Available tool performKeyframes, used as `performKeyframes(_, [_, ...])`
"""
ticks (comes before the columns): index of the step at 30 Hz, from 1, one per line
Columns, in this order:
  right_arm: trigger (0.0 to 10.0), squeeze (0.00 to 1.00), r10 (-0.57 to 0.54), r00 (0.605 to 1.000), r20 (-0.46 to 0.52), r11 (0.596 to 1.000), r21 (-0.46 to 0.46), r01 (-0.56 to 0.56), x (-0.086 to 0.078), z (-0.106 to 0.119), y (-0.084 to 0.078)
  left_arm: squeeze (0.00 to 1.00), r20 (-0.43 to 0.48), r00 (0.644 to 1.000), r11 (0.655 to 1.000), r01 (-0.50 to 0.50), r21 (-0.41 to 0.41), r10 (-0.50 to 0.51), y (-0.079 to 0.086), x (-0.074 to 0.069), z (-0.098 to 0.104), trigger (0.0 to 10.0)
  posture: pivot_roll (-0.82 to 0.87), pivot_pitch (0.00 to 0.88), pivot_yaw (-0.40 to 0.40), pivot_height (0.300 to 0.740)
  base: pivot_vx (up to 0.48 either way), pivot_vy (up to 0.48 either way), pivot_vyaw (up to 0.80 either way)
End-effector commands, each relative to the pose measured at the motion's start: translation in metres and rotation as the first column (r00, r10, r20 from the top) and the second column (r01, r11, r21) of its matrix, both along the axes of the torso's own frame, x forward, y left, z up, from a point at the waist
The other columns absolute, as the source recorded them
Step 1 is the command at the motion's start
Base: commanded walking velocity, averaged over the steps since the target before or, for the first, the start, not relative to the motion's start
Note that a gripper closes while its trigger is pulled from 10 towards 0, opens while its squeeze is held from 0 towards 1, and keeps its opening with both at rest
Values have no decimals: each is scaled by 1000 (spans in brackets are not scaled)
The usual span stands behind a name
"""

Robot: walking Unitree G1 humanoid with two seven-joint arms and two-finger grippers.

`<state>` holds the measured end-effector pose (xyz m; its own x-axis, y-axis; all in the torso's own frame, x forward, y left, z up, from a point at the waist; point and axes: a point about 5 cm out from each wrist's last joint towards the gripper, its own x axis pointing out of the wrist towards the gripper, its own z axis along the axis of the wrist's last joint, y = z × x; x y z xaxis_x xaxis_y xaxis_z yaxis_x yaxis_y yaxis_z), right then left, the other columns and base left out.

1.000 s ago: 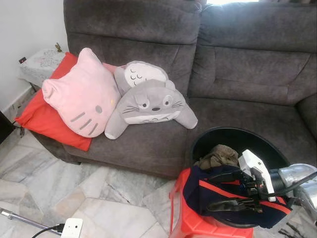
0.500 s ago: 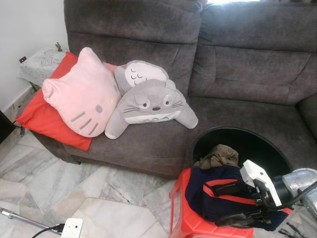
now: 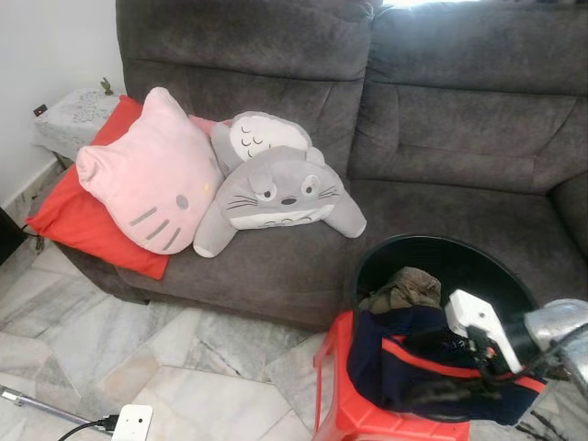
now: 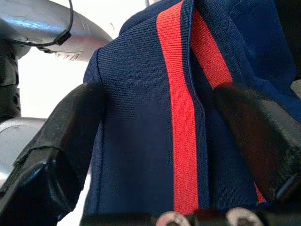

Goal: Hang hanger

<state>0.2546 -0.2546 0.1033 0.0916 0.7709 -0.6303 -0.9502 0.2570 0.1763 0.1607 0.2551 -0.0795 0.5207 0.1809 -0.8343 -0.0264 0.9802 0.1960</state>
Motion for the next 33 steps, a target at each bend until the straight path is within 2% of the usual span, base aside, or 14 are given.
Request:
performKeyframes(1, [10000, 0, 5, 1000, 3, 1000, -5, -5, -1, -1, 0, 0, -20, 1000, 1000, 1, 10, -1, 4, -6, -1, 10000, -185, 69, 35, 740, 0, 0, 0])
performKeyframes(6, [10000, 0, 25, 999, -27, 999, 43, -24, -5, -3, 3, 0, -20, 1000, 1000, 2, 12, -1, 5, -6, -1, 10000, -180, 73, 37, 740, 0, 0, 0])
performKeyframes(12, [10000, 0, 51, 997, -54, 994, 104, -45, -5, 8, 4, 0, -21, 1000, 1000, 3, 15, -3, 5, -6, -1, 10000, -179, 72, 39, 740, 0, 0, 0])
performKeyframes(23, [10000, 0, 54, 996, -66, 994, 95, -48, -6, 14, -3, 0, -21, 1000, 1000, 7, 14, -7, 5, -6, -1, 10000, -187, 65, 39, 740, 0, 0, 0])
performKeyframes(33, [10000, 0, 97, 988, -118, 991, 101, -85, -16, 22, -6, 0, -24, 1000, 1000, 11, 9, -11, 4, -6, -1, 10000, -191, 58, 36, 740, 0, 0, 0])
